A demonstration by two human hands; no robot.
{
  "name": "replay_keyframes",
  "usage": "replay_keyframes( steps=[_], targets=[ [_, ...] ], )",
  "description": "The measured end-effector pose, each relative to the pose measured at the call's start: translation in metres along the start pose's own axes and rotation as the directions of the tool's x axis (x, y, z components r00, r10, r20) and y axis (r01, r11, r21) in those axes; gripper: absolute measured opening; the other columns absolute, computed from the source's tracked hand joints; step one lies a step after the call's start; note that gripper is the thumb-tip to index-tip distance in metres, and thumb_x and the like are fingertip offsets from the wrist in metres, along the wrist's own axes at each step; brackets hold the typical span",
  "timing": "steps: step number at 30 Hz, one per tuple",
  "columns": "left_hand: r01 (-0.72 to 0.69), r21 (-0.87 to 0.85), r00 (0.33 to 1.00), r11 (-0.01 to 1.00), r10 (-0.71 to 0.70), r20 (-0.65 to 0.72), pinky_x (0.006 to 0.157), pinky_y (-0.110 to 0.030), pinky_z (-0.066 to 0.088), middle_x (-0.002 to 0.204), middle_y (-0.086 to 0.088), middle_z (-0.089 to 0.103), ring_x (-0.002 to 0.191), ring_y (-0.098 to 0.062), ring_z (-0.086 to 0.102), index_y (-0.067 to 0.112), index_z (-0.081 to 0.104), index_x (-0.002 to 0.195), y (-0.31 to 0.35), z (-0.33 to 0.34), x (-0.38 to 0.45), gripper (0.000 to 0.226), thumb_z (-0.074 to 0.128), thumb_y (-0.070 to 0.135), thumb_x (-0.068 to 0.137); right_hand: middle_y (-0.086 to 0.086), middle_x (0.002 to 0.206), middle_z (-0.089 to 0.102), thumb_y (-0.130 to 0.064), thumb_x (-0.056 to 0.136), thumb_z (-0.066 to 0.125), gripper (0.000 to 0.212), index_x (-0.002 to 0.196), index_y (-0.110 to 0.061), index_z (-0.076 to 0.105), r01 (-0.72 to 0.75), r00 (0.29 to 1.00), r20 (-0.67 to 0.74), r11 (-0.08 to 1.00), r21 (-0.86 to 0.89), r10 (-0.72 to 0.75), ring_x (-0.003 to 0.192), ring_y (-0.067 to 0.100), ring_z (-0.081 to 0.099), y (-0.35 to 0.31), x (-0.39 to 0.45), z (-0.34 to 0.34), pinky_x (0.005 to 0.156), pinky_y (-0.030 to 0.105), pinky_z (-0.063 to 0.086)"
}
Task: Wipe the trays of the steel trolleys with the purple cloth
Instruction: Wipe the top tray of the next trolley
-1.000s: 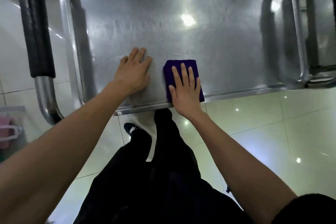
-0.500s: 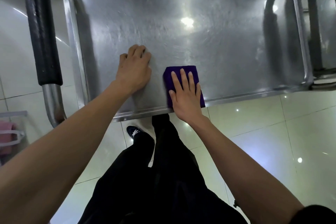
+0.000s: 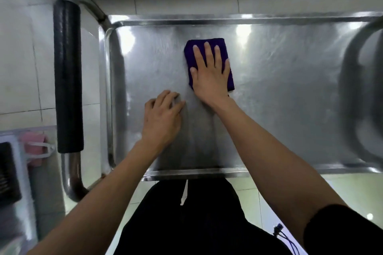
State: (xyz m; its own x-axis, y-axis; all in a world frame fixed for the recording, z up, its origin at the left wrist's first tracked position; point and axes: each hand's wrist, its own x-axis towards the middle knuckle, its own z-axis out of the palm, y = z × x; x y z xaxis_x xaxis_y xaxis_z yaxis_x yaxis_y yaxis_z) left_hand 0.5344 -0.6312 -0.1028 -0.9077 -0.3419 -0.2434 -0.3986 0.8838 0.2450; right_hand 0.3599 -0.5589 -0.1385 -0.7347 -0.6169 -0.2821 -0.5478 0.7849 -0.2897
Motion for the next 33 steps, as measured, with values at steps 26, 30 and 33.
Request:
replay_keyframes(
  steps=[26,30,33],
  targets=[
    [-0.067,0.029,0.994,0.997,0.064,0.094,0.113,-0.052,0.029,0.155,-0.008,0.037,0.147,-0.028,0.025,0.021,0.055,0.138,-0.031,0.005,-0.035,0.043,0.051,0.029,0.096,-0.001,0.166,-0.012,-0.044,0.105,0.020,0.061,0.157,-0.033,-0.009,-0.014,1.000,0.011,1.000,0.000,0.014,0.152,0.023,-0.015,-0.020,-0.086,0.035,0.122,0.053,-0.005],
    [-0.095,0.038,0.986,0.995,0.088,0.145,0.115,-0.053,0.024,0.161,-0.009,0.026,0.150,-0.029,0.016,0.021,0.045,0.145,-0.038,0.003,-0.047,0.050,0.049,0.028,0.096,0.000,0.166,-0.011,-0.045,0.104,0.019,0.062,0.157,-0.032,-0.010,-0.057,0.998,0.006,0.998,-0.012,0.057,0.152,0.024,-0.013,-0.026,-0.162,0.059,0.122,0.055,0.000],
    [-0.121,0.049,0.976,0.991,0.110,0.189,0.118,-0.053,0.021,0.165,-0.007,0.017,0.152,-0.028,0.010,0.024,0.036,0.151,-0.042,0.000,-0.048,0.055,0.048,0.029,0.097,0.000,0.167,-0.009,-0.047,0.103,0.017,0.062,0.157,-0.032,-0.009,-0.080,0.997,0.004,0.996,-0.025,0.080,0.153,0.025,-0.009,-0.031,-0.210,0.071,0.121,0.055,0.003]
  ],
)
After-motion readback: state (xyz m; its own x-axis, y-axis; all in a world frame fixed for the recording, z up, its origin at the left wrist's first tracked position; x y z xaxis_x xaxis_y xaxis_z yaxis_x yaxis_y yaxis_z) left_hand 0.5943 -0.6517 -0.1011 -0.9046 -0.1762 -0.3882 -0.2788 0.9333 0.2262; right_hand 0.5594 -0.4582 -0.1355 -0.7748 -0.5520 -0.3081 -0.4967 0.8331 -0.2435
